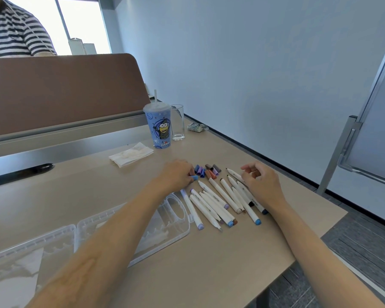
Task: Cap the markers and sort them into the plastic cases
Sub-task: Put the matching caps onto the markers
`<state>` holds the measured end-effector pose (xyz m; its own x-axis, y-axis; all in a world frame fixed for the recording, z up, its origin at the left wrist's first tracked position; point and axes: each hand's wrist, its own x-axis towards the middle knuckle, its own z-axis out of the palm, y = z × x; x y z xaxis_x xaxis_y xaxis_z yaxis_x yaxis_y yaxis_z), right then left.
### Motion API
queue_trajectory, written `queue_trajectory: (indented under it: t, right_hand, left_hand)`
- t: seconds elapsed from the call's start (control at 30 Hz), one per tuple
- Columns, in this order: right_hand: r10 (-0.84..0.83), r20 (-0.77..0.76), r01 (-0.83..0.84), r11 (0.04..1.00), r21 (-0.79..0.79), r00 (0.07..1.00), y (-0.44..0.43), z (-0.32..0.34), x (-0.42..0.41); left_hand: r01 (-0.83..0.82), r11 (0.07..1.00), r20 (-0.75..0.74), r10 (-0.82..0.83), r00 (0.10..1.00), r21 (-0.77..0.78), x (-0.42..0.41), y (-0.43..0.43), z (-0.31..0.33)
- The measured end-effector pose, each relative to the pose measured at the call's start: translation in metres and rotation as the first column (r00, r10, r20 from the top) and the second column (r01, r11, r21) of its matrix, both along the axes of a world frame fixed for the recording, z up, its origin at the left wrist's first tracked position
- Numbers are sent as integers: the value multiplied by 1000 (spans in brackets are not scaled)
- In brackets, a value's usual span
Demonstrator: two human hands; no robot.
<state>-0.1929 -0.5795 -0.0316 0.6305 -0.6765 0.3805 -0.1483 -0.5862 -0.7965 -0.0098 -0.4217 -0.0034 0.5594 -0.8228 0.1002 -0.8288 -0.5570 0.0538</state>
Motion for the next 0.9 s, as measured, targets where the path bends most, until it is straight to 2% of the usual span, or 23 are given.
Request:
queue_trajectory:
  t: [0.03, 0.1, 0.17, 0.23, 0.3, 0.37, 0.43, 0.6, 0.8, 0.9]
  right_hand:
    - [-3, 9, 3, 1000, 11, 1000, 0, 1, -1]
    - [10, 8, -10, 1000, 11, 1000, -1, 5, -5]
    - [61, -70, -62, 998, -13, 996, 0, 13, -13]
    - [130, -242, -146, 988, -51, 962, 4, 22, -21]
    - [164, -421, -219, 972, -85, 892, 10, 28, -30]
    - [134, -558, -249, 959, -136, 819, 17, 34, -36]
    - [63, -641, -259, 941, -216, 765, 22, 36, -39]
    - [-36, -696, -231, 930, -286, 717, 26, 37, -43]
    - [-5, -718, -240, 941, -239, 696, 27, 38, -50]
    - [-2, -715, -237, 943, -234, 699, 27, 38, -51]
  left_hand:
    - [2, 999, -31, -3, 1000, -48, -2, 0, 0]
    - [-47, 963, -257, -24, 966, -266, -10, 2, 1]
    - [-165, 858, -519, -132, 845, -486, -29, 6, 5]
    - [-252, 756, -649, -283, 706, -604, -49, 11, 8]
    - [-321, 698, -715, -389, 581, -640, -66, 17, 8]
    - [-416, 674, -780, -422, 463, -611, -77, 22, 8]
    - [-484, 662, -818, -420, 392, -572, -86, 25, 7]
    - [-512, 645, -821, -390, 417, -567, -92, 27, 7]
    - [-551, 584, -796, -340, 501, -596, -84, 37, 8]
    - [-599, 536, -800, -323, 506, -595, -77, 45, 3]
